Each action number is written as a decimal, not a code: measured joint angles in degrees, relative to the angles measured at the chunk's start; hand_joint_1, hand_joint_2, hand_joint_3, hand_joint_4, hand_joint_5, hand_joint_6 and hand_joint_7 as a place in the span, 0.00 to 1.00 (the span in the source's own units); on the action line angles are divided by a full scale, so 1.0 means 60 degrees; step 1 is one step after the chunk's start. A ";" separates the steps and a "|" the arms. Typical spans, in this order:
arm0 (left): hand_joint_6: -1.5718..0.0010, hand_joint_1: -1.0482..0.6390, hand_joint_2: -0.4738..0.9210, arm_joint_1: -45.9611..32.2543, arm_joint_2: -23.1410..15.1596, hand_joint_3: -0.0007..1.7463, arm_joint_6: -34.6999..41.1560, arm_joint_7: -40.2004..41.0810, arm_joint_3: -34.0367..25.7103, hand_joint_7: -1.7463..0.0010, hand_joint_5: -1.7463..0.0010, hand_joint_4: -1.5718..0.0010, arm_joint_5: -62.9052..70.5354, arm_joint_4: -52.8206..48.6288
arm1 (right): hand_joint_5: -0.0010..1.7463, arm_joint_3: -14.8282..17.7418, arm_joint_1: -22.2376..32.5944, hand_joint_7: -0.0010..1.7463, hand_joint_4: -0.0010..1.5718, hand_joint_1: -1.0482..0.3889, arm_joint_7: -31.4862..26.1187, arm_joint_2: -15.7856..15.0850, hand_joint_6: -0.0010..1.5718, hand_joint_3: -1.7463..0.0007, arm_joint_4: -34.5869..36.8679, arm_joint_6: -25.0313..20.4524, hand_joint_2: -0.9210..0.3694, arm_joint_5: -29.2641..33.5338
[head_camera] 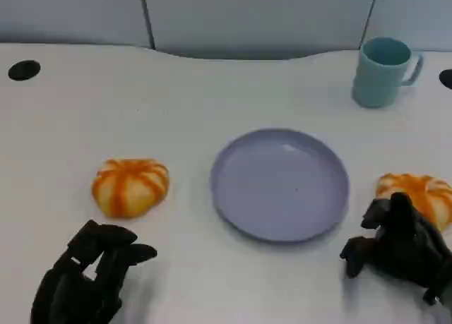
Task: Grasp the bread from the table and place it into the plate.
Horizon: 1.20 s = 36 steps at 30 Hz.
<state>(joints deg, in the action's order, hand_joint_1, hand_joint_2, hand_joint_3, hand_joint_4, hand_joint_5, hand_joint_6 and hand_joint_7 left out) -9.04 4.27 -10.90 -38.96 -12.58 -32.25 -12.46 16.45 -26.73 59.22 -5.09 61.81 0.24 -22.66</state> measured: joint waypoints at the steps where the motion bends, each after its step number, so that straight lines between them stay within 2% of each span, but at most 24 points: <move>1: 0.79 0.33 1.00 -0.0001 0.0001 0.29 0.0000 0.0001 0.0002 0.22 0.02 0.69 0.0001 0.0001 | 0.35 -0.0001 0.0000 0.21 1.00 0.33 -0.0001 0.0004 1.00 0.87 -0.0004 0.0041 0.00 0.0003; 15: 0.78 0.34 1.00 -0.0021 -0.0001 0.29 -0.0048 0.0003 0.0016 0.22 0.02 0.69 0.0012 0.0018 | 0.36 0.0000 0.0011 0.24 1.00 0.34 -0.0461 0.0144 1.00 0.86 0.0107 0.1040 0.00 0.0180; 24: 0.76 0.35 1.00 -0.0021 -0.0002 0.29 -0.0048 0.0005 0.0000 0.26 0.03 0.68 0.0009 0.0019 | 0.37 -0.0002 0.0011 0.24 1.00 0.33 -0.0488 0.0161 1.00 0.87 0.0127 0.1162 0.00 0.0179; 28: 0.74 0.35 1.00 -0.0021 -0.0004 0.23 -0.0049 0.0005 -0.0021 0.41 0.13 0.71 -0.0001 0.0035 | 0.37 -0.0003 0.0011 0.24 1.00 0.33 -0.0506 0.0191 1.00 0.87 0.0128 0.1200 0.00 0.0178; 30: 0.73 0.35 1.00 -0.0024 -0.0004 0.19 -0.0127 0.0006 -0.0021 0.53 0.20 0.74 0.0031 0.0089 | 0.37 -0.0004 0.0011 0.24 1.00 0.33 -0.0507 0.0202 1.00 0.87 0.0129 0.1199 0.00 0.0177; 31: 0.72 0.35 1.00 -0.0031 -0.0004 0.16 -0.0299 0.0010 -0.0022 0.64 0.27 0.75 0.0111 0.0133 | 0.36 -0.0005 0.0011 0.24 1.00 0.33 -0.0508 0.0207 1.00 0.87 0.0129 0.1193 0.00 0.0177; 32: 0.71 0.36 1.00 -0.0047 -0.0008 0.16 -0.0576 0.0065 -0.0019 0.71 0.31 0.76 0.0307 0.0232 | 0.36 -0.0009 0.0011 0.24 1.00 0.34 -0.0508 0.0214 1.00 0.87 0.0129 0.1190 0.00 0.0178; 34: 0.73 0.35 1.00 -0.0076 -0.0076 0.13 -0.1454 0.0294 0.0009 0.87 0.47 0.79 0.1110 0.0388 | 0.36 -0.0022 0.0012 0.23 1.00 0.34 -0.0507 0.0230 1.00 0.87 0.0129 0.1189 0.00 0.0178; 36: 0.74 0.35 1.00 -0.0133 -0.0408 0.08 -0.2672 0.0719 0.0087 0.94 0.56 0.82 0.2589 0.0583 | 0.36 -0.0023 0.0013 0.23 1.00 0.34 -0.0503 0.0251 1.00 0.87 0.0129 0.1188 0.00 0.0176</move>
<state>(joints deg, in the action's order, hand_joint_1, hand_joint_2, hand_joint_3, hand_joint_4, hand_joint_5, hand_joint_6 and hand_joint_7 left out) -9.84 1.82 -26.93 -34.65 -12.06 -16.72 -8.96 16.31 -26.66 56.20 -3.59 62.58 7.37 -21.61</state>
